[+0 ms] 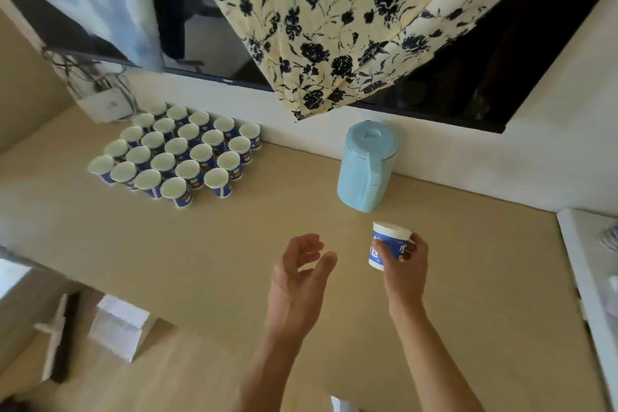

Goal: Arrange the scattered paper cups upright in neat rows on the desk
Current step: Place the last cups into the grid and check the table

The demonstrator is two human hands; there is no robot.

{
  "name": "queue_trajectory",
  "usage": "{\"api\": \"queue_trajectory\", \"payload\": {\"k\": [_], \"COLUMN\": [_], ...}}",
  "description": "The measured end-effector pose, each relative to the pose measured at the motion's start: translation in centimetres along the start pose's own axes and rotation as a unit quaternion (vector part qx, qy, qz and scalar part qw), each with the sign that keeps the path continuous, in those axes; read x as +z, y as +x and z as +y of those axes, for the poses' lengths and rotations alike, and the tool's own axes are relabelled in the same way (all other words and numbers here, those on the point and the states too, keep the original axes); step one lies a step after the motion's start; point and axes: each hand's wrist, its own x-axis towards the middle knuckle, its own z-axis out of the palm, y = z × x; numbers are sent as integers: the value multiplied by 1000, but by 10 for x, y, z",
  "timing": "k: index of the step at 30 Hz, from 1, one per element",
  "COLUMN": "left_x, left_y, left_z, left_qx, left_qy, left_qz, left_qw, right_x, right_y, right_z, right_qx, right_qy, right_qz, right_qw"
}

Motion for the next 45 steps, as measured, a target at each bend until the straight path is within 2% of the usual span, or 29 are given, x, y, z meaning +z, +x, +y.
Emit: {"api": "queue_trajectory", "payload": {"k": [10,16,21,28,34,45], "left_x": [-163,-242,-273,-304,-320,-335], "left_y": [-65,-82,-63,13,71,167], "left_z": [-5,-17,-21,-30,-38,-65], "left_qx": [51,51,41,26,1,-47], "left_qy": [-46,-56,-63,5,22,36], "left_qz": [89,124,141,140,131,-5], "left_qw": [994,989,987,990,991,998], "right_x": [99,151,193,278,320,352], "right_y": [-172,-243,-259,-230,-213,-184], "right_z": [-43,-41,-31,-12,4,30], "right_qx": [-87,-85,-78,-46,-31,-8], "right_qy": [32,44,39,43,34,-5], "right_qz": [-175,-230,-256,-264,-252,-161], "right_qw": [980,969,963,963,967,987]}}
